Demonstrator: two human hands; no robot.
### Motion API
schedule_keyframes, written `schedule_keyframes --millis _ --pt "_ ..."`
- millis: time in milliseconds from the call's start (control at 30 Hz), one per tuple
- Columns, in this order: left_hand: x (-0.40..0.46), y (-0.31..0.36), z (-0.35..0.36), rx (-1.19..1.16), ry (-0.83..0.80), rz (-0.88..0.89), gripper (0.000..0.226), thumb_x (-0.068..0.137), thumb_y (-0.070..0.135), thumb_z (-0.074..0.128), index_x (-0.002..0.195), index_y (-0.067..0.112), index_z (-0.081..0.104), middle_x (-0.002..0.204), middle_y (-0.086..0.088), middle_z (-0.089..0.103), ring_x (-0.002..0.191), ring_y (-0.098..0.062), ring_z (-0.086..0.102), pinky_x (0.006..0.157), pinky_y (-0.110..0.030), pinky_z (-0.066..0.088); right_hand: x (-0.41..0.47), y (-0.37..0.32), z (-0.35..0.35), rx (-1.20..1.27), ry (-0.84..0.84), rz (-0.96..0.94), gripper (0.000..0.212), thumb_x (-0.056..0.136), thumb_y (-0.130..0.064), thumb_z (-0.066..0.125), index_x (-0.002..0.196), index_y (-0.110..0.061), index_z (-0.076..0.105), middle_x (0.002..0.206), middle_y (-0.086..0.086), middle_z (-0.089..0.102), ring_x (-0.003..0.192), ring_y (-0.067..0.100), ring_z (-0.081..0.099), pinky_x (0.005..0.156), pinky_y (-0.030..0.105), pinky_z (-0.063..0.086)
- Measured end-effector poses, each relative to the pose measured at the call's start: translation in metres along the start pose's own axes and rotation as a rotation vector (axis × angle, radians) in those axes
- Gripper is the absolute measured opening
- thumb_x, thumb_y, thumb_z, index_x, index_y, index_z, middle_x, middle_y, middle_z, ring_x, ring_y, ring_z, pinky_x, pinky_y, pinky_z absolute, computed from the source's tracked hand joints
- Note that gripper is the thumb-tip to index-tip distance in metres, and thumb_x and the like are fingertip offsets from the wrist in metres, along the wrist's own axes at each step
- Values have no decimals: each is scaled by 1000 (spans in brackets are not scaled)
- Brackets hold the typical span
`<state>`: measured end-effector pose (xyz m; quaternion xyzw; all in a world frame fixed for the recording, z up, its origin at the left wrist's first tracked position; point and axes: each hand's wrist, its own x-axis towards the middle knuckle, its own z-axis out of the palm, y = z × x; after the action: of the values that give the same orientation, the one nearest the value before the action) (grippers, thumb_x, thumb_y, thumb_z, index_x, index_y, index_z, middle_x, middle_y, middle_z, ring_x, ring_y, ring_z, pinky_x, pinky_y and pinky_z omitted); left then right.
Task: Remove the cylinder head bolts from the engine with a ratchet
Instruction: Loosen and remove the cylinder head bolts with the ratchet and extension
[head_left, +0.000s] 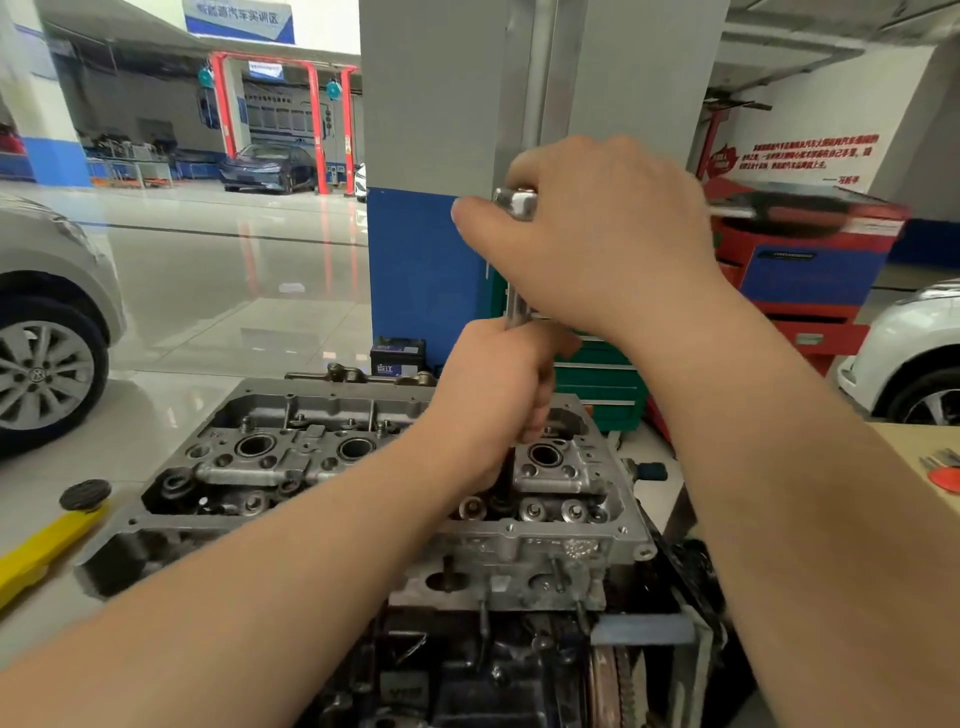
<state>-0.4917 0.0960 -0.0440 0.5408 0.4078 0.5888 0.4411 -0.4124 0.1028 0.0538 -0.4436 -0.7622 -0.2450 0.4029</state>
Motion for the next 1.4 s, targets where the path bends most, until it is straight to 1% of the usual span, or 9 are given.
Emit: schedule_keyframes --millis 167,267,433,500,667,833,1133,1267,1400 --pt "6 2 -13 -123 -358 -65 40 86 18 59 59 27 31 47 4 21 40 -12 15 45 -21 24 1 15 11 987 -129 81 23 93 -10 66 81 9 69 70 24 57 66 14 49 59 24 40" --pt "1 1 -11 -100 -260 -33 41 85 25 62 55 27 34 47 2 25 40 -16 21 44 -23 28 1 6 16 816 -64 99 32 92 -19 63 75 8 65 72 30 52 65 23 44 58 31 38" --pt "-12 -10 0 34 148 171 43 75 32 61 75 -8 46 57 -11 46 47 -16 41 42 -19 33 -7 -13 -2 -84 35 136 54 97 -59 41 61 -19 37 58 -1 33 69 29 42 65 36 27" --pt "-18 -14 10 -10 210 212 36 76 27 58 76 -3 39 60 -7 40 51 -14 33 43 -20 28 -13 -15 -11 -197 80 133 56 97 -65 37 62 -22 33 60 -4 28 69 28 41 56 31 19" --pt "-11 -8 11 -66 206 130 41 73 33 63 66 12 29 61 -9 24 56 -23 18 51 -33 17 -3 -4 -4 4 13 18 51 93 -58 47 65 -15 53 58 0 46 64 25 47 50 32 23" --pt "-4 -9 -1 -131 -77 52 40 85 25 67 55 30 41 47 5 32 41 -15 21 43 -22 24 0 11 0 833 -128 11 25 91 -14 67 75 5 68 65 20 57 60 13 50 57 28 39" --pt "4 -6 -24 -228 -477 -29 35 75 32 69 54 23 42 45 5 28 41 -14 24 47 -22 29 -10 -12 -11 -120 1 178 49 95 -62 40 72 -21 53 61 -4 39 70 30 47 66 36 31" --pt "-5 -11 -14 33 -99 105 41 69 51 70 65 13 57 50 -6 49 49 -20 44 48 -23 38 -11 -6 -13 -93 3 120 50 94 -64 39 71 -21 51 62 -4 42 72 30 50 65 36 32" --pt "-10 -18 7 -79 165 72 50 79 53 72 56 29 35 53 0 34 50 -18 28 51 -30 25 0 1 -3 323 -124 62 40 90 -48 59 65 -17 58 59 -1 52 67 25 54 59 34 34"
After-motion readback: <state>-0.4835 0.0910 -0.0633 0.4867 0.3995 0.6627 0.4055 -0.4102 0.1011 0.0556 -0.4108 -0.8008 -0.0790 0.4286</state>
